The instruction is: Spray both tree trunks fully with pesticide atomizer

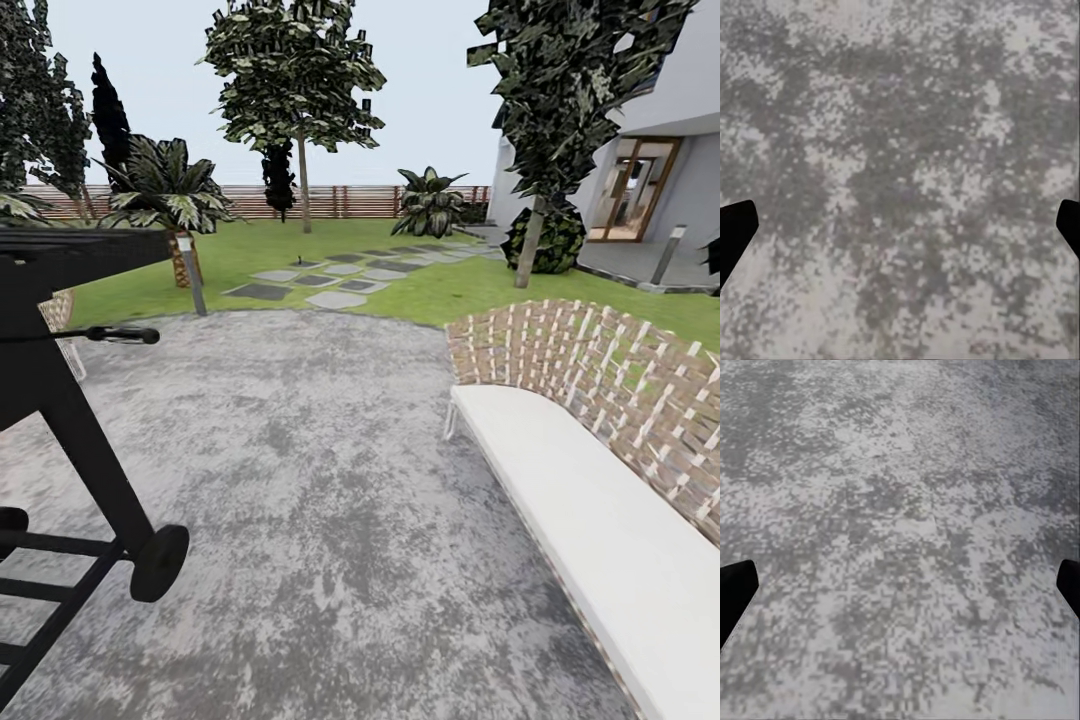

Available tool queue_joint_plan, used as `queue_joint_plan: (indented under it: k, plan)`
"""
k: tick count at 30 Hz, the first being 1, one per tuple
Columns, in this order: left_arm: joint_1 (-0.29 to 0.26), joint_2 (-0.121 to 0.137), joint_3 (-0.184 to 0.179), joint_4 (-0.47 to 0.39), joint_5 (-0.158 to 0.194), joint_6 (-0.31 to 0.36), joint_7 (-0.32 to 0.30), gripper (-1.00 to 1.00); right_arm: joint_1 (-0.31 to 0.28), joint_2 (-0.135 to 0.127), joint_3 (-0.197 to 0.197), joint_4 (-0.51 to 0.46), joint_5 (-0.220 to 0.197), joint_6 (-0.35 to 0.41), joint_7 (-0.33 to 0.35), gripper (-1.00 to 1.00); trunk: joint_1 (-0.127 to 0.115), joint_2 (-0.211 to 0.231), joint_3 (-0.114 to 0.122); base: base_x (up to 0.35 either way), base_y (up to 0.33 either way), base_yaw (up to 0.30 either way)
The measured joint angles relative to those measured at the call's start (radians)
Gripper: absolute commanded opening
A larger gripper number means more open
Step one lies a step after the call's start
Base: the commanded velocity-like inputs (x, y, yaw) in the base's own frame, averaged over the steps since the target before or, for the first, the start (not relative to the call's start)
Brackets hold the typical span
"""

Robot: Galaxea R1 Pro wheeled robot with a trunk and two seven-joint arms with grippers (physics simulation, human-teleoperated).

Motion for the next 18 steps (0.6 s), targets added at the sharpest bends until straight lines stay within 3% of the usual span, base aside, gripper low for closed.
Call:
queue_joint_plan:
  k: [18]
  plan:
    - [0.0, 0.003, 0.0, 0.0, 0.0, 0.0, 0.0, 1.0, 0.0, 0.0, 0.0, 0.0, 0.0, 0.0, 0.0, 1.0, 0.0, 0.0, 0.0, 0.339, 0.0, 0.0]
